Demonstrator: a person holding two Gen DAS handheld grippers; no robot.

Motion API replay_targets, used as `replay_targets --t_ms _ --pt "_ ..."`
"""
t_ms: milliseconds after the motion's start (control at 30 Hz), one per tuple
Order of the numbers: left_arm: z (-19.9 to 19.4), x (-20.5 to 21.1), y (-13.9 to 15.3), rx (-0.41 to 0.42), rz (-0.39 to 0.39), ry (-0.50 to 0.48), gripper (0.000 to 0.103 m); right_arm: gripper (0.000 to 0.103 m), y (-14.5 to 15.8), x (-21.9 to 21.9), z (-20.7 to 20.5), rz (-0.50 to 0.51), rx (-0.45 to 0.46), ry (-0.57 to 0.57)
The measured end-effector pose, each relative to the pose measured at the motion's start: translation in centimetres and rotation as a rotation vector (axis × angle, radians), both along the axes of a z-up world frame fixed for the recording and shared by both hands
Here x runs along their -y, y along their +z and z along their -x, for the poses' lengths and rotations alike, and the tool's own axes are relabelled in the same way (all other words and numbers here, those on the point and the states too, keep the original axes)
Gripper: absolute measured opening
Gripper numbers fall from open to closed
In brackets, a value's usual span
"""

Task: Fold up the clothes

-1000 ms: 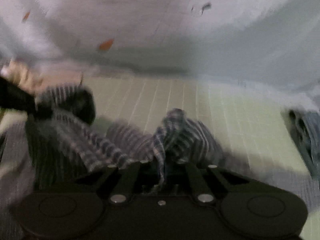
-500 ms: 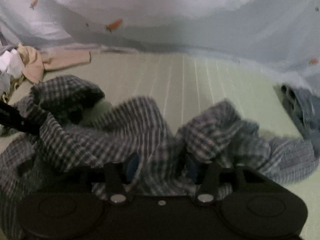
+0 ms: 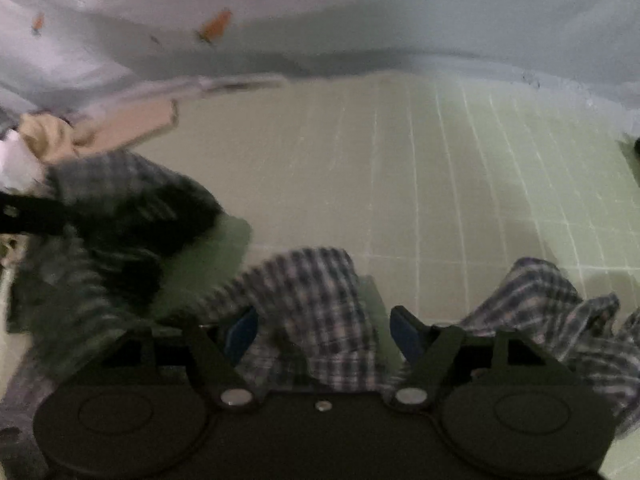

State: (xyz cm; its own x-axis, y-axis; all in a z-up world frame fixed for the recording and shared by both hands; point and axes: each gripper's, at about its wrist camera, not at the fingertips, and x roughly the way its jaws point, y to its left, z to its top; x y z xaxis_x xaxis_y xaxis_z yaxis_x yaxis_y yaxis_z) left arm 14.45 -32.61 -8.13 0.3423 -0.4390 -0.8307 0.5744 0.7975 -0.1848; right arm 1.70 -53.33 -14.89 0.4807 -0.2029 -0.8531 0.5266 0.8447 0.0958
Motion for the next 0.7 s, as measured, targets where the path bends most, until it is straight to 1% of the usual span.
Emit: replay_targets --t_ms 33,67,100,133,167,200,233,267,333,400,467,500,533,567,600,633,667,700 --pt "-0.1 -0.1 -0.2 -0.008 -0.003 0.003 0.055 0.071 -0.3 0.5 -0.3 -0.031 -0.004 0.002" --pt "-0.3 -0.1 -0.5 -0.017 -0.006 0.006 0.055 0.055 -0.6 1.0 -0.6 -0.082 0.002 0.013" --pt "-0.4 -0.4 -0.6 -0.024 -0.007 0.008 0.055 0.044 -0.8 1.6 -1.0 -0.132 0.008 0.024" --pt "-0.6 -0.5 -0.8 -0.032 -0.009 0.014 0.055 0.027 -0.7 1.9 -1.3 -0.152 0.017 0.045" --pt "-0.8 -0.7 -1.0 -0.038 -0.011 0.022 0.055 0.011 -0.2 2.1 -1.6 -0.149 0.029 0.072" --pt "-1.0 -0.9 -1.1 -0.044 -0.013 0.031 0.055 0.008 0.5 2.2 -2.0 -0.130 0.054 0.099" --pt "-1.3 -1.2 -1.3 -0.050 -0.015 0.046 0.055 0.008 1.7 2.5 -2.7 -0.092 0.093 0.119" --pt "-1.6 -1.4 -1.5 -0.056 -0.015 0.061 0.055 0.007 3.3 2.9 -3.2 -0.042 0.148 0.127" --pt "-2.0 -1.9 -1.8 -0.072 -0.008 0.087 0.055 0.007 7.6 4.2 -3.2 0.063 0.320 0.113" --pt "-2.2 -2.2 -1.9 -0.068 -0.011 0.105 0.055 0.007 11.7 5.4 -2.2 0.196 0.497 0.058" --pt "-2.2 -2.4 -2.1 -0.053 -0.031 0.115 0.055 0.007 14.4 6.3 -0.9 0.354 0.621 -0.027" --pt "-2.1 -2.4 -2.2 -0.045 -0.045 0.118 0.055 0.009 15.1 6.8 -0.5 0.427 0.651 -0.076" --pt "-2.2 -2.5 -2.5 -0.042 -0.058 0.120 0.055 0.022 14.9 7.5 -0.7 0.476 0.618 -0.116" --pt "-2.3 -2.7 -2.8 -0.047 -0.069 0.124 0.055 0.057 14.3 8.4 -1.1 0.511 0.552 -0.148" --pt "-2.3 -2.8 -3.1 -0.054 -0.079 0.132 0.055 0.070 13.5 9.1 -1.6 0.523 0.465 -0.179" --pt "-2.4 -3.0 -3.4 -0.060 -0.089 0.140 0.055 0.072 12.5 9.5 -1.6 0.508 0.398 -0.202" --pt "-2.5 -3.3 -3.5 -0.058 -0.103 0.154 0.055 0.069 11.5 9.6 -1.2 0.485 0.357 -0.221" --pt "-2.6 -3.6 -3.6 -0.056 -0.118 0.168 0.056 0.071 10.5 9.7 -0.7 0.462 0.316 -0.240"
